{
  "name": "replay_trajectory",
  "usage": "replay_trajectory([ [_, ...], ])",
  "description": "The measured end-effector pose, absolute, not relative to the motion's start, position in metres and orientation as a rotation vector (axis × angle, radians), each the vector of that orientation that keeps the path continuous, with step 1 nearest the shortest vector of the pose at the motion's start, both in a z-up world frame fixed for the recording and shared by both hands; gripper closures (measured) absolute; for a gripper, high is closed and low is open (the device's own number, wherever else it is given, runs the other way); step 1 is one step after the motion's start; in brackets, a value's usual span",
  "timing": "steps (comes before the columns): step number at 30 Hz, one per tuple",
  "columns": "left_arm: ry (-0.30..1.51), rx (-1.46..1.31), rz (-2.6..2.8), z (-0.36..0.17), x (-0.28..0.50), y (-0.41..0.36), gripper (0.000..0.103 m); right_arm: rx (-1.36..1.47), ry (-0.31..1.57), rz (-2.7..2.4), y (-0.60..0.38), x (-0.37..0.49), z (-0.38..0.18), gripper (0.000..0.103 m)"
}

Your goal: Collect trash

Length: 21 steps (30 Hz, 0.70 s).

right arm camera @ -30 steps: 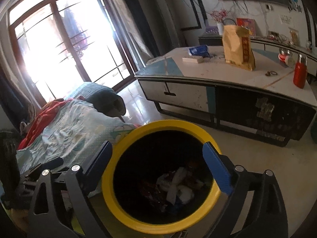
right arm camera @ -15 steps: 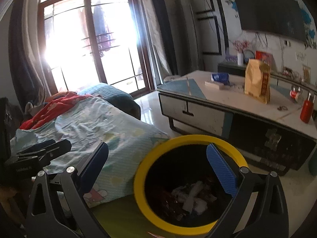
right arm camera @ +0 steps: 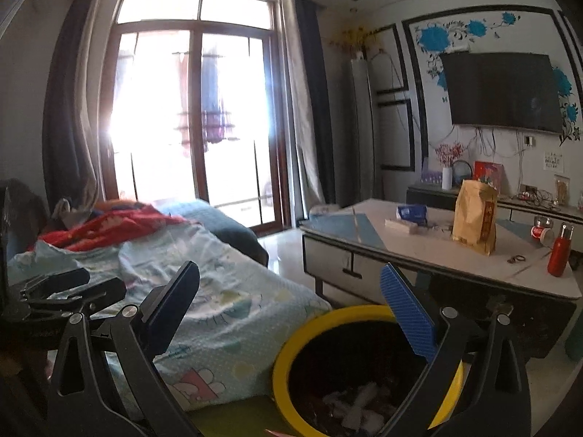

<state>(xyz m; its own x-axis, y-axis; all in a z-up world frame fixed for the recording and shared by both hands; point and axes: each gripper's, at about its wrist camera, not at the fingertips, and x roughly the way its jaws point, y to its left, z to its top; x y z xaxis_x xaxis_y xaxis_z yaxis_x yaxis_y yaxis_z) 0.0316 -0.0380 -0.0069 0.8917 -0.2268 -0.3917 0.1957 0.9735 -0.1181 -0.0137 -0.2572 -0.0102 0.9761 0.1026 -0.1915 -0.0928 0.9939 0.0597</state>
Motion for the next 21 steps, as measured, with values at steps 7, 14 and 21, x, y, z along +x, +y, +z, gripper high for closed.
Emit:
replay_trajectory([
  [7, 0.375, -0.062, -0.188, -0.014, 0.028, -0.039, 0.011, 0.027, 0.176, 0.124, -0.252, -0.018, -0.024, 0.006],
  [14, 0.378, -0.066, -0.180, -0.017, 0.029, -0.039, 0.011, 0.029, 0.198, 0.130, -0.249, -0.015, -0.029, 0.006],
  [21, 0.382, -0.071, -0.181, -0.018, 0.029, -0.039, 0.011, 0.037, 0.208, 0.126, -0.248, -0.011, -0.031, 0.006],
])
